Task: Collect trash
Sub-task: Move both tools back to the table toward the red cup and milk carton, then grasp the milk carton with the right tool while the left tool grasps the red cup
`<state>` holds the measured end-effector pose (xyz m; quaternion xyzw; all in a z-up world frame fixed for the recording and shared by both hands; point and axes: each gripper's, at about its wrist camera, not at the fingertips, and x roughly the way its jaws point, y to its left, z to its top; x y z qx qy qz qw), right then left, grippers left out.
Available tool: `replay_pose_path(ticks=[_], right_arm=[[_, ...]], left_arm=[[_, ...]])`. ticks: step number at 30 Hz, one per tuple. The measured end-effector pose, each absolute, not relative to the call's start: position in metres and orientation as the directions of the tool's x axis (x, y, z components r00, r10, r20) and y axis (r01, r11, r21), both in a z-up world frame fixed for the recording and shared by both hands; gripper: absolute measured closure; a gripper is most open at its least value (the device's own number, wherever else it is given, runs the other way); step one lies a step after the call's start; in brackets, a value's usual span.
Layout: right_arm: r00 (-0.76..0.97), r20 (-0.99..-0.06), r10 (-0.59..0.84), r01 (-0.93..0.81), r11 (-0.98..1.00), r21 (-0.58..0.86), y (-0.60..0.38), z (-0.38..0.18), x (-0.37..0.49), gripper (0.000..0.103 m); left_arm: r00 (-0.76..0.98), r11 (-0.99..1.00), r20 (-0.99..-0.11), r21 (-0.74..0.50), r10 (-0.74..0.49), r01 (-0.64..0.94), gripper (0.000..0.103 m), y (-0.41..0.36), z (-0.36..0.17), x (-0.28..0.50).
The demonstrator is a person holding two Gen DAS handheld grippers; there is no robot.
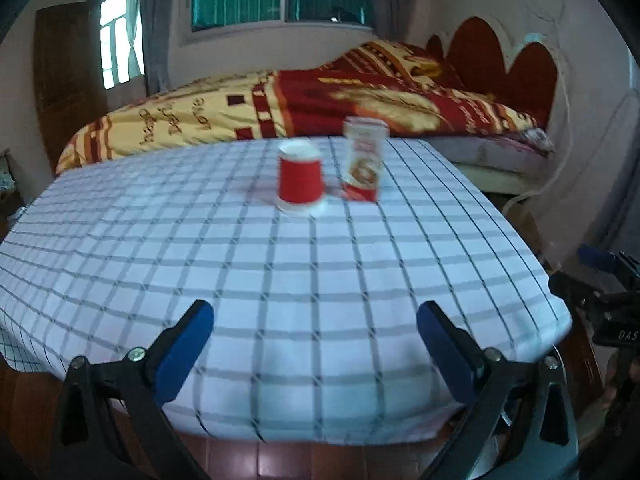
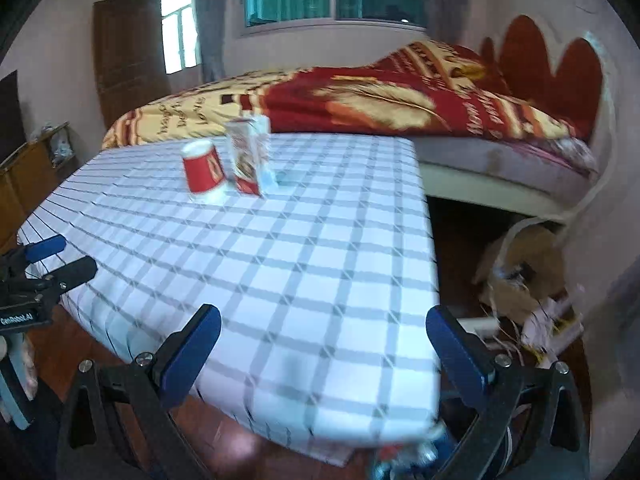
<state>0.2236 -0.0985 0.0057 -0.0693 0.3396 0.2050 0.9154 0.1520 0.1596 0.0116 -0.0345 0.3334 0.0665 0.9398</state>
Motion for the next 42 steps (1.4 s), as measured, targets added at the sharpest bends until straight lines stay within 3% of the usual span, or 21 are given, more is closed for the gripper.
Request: replay_pose_path(ticks=[6, 9, 14, 17, 22, 23, 24, 25, 26, 38, 41, 42], right_arm=[[0.662, -0.646, 0.38, -0.477, 0.878, 0.028, -0.048, 0.008, 0.274, 0.001], [0.64, -0.653, 0.405, -0.513, 0.858, 0.029, -0.024, 0.005, 0.306, 0.009], [0.607, -0.668, 0.431, -0.559, 0.828, 0.026, 0.01, -0.005, 0.359, 0.012], [0.574, -0.682, 0.453, -0.59, 0.806, 0.04, 0.028, -0.013, 0.389, 0.024], [0.507, -0.7, 0.503, -0.67, 0.741, 0.047, 0.06, -0.032, 0.428, 0.025], [0.507, -0.7, 0.502, -0.674, 0.737, 0.04, 0.064, -0.034, 0.432, 0.031], [0.493, -0.706, 0.509, -0.685, 0.727, 0.046, 0.067, -0.038, 0.438, 0.053], [0.465, -0.715, 0.522, -0.7, 0.712, 0.065, 0.069, -0.042, 0.441, 0.063], [0.463, -0.717, 0.521, -0.703, 0.709, 0.061, 0.07, -0.043, 0.443, 0.066], [0.569, -0.724, 0.39, -0.573, 0.819, -0.008, 0.021, -0.038, 0.446, 0.067], [0.57, -0.728, 0.381, -0.561, 0.828, -0.005, 0.012, -0.038, 0.448, 0.067], [0.569, -0.73, 0.379, -0.555, 0.832, -0.001, 0.008, -0.037, 0.447, 0.067]], left_arm=[[0.768, 0.985, -0.628, -0.01, 0.128, -0.173, 0.009, 0.184, 0.009, 0.189], [0.763, 0.983, -0.633, -0.014, 0.134, -0.184, 0.01, 0.197, 0.004, 0.205], [0.751, 0.98, -0.646, -0.02, 0.139, -0.199, 0.01, 0.213, -0.008, 0.23], [0.741, 0.977, -0.656, -0.023, 0.144, -0.211, 0.011, 0.222, -0.014, 0.248], [0.728, 0.974, -0.668, -0.025, 0.152, -0.225, 0.012, 0.232, -0.018, 0.267], [0.726, 0.974, -0.671, -0.023, 0.15, -0.223, 0.012, 0.233, -0.019, 0.27], [0.725, 0.975, -0.673, -0.026, 0.146, -0.22, 0.012, 0.232, -0.02, 0.273], [0.724, 0.976, -0.675, -0.031, 0.14, -0.217, 0.012, 0.232, -0.021, 0.276], [0.725, 0.977, -0.676, -0.041, 0.128, -0.211, 0.012, 0.23, -0.022, 0.279], [0.749, 0.981, -0.658, -0.08, 0.079, -0.175, 0.022, 0.199, -0.019, 0.321], [0.737, 0.983, -0.672, -0.075, 0.073, -0.166, 0.035, 0.197, -0.024, 0.33], [0.729, 0.985, -0.682, -0.085, 0.054, -0.152, 0.044, 0.198, -0.026, 0.332]])
